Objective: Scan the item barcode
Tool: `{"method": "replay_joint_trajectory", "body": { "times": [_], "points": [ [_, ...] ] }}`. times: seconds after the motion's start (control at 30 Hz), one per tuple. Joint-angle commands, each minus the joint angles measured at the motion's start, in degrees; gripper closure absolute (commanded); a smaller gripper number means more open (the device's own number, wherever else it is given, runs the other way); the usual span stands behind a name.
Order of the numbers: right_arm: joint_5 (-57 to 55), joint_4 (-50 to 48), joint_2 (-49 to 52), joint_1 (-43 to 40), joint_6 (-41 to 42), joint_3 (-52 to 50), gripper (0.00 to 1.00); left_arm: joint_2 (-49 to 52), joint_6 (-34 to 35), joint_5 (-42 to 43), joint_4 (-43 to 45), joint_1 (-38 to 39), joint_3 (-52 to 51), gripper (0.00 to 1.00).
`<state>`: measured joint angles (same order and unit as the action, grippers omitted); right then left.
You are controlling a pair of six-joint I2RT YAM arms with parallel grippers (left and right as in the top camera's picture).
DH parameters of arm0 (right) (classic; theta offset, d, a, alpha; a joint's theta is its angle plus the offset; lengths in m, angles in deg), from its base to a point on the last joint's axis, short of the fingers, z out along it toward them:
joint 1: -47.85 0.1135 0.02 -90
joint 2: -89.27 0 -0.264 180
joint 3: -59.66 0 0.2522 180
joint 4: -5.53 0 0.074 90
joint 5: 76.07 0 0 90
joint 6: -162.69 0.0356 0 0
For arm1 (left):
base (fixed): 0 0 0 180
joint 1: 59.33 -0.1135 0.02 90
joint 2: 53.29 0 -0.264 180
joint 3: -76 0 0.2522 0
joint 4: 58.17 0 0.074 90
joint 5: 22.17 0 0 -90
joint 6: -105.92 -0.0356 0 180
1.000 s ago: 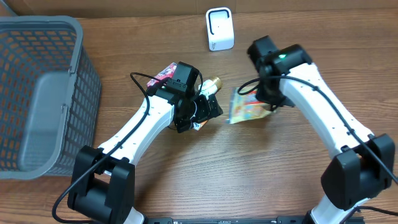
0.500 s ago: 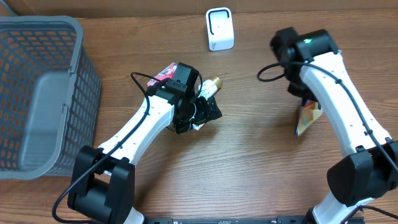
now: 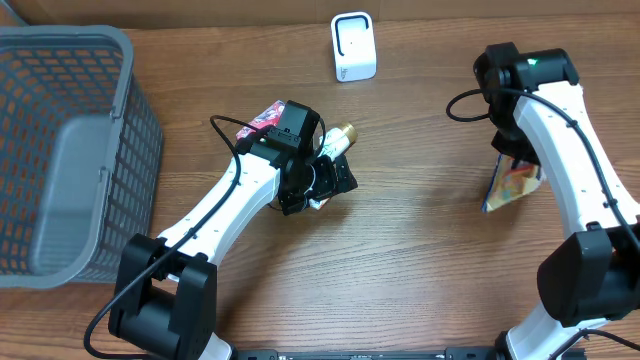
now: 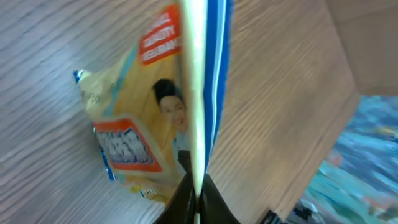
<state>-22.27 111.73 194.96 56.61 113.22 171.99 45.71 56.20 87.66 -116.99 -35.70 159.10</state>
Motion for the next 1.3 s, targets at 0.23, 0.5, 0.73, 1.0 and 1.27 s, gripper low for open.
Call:
{"method": "replay_joint_trajectory", "body": {
  "times": [0.23, 0.5, 0.73, 1.0, 1.27],
  "points": [
    [15.3, -9.7, 1.3, 14.7, -1.6, -0.1, 0.96, 0.1, -0.9, -0.7, -0.2, 0.4, -0.1, 0.01],
    [33.3, -19.0, 2.6, 18.6, -3.1, 0.6, 0.3, 0.1, -1.6, -0.8, -1.9, 0.3, -0.1, 0.0],
    [34.3, -13.5, 2.5, 12.0, -7.0, 5.9, 0.03, 0.1, -1.7, -0.8, -2.9, 0.4, -0.1, 0.0],
    [43.1, -17.3, 3.8, 1.9, -12.8, 0.7, 0.75, 0.1, -1.7, -0.9, -2.5, 0.4, -0.1, 0.0],
    [50.3, -37.5, 7.7, 5.5, -9.9, -14.6, 0.78, 0.1, -1.7, -0.9, -2.8, 0.4, -0.1, 0.0]
  ]
}}
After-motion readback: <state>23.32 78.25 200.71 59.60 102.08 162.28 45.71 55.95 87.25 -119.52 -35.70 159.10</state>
